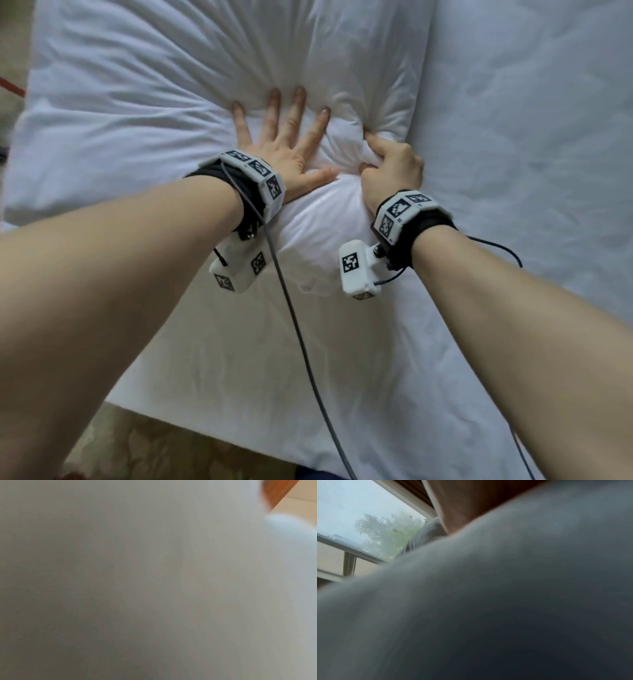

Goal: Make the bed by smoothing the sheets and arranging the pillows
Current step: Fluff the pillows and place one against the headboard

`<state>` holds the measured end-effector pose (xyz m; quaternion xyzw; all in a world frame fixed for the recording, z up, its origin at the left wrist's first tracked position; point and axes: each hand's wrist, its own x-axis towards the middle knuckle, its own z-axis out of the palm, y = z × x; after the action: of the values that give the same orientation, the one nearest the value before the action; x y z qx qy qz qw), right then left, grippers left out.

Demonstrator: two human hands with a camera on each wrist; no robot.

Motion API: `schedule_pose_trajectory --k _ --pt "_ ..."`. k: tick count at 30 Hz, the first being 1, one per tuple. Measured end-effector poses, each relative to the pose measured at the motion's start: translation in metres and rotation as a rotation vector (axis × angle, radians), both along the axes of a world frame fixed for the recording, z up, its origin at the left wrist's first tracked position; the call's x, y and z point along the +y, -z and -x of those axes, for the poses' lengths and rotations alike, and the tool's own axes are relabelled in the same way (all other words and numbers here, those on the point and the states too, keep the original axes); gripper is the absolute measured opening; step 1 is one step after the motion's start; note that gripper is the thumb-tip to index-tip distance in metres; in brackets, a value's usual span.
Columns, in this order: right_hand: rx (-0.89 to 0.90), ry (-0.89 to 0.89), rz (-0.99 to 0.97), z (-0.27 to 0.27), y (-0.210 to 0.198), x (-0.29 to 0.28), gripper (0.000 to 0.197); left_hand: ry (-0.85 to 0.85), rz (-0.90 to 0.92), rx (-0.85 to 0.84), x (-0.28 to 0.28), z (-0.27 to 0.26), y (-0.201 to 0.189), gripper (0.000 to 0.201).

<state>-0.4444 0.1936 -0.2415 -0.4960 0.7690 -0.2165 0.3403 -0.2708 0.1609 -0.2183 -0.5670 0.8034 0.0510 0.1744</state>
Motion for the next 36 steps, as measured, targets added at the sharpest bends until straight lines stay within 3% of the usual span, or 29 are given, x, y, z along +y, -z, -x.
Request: schedule_pose_trajectory --k 14,20,25,31,36 --pt "-0.393 0.305 0.129 0.039 -0.021 0.024 0.024 -0.006 -0.027 -0.047 0.02 0.034 -0.033 0.092" --pt "-0.502 0.286 0.135 0.069 -0.049 0.049 0.024 -0.036 -0.017 -0.029 0.048 0.058 -0.062 0.093" --pt "-0.544 0.265 0.123 0.124 -0.062 0.097 0.023 -0.078 -0.028 0.024 0.101 0.112 -0.069 0.091" --pt "-0.56 0.289 0.038 0.176 -0.035 0.181 0.026 -0.064 -0.059 0.006 0.187 0.166 -0.047 0.091" --pt "-0.576 0.203 0.001 0.189 -0.014 0.196 0.03 -0.073 -0.014 -0.039 0.205 0.181 -0.04 0.09"
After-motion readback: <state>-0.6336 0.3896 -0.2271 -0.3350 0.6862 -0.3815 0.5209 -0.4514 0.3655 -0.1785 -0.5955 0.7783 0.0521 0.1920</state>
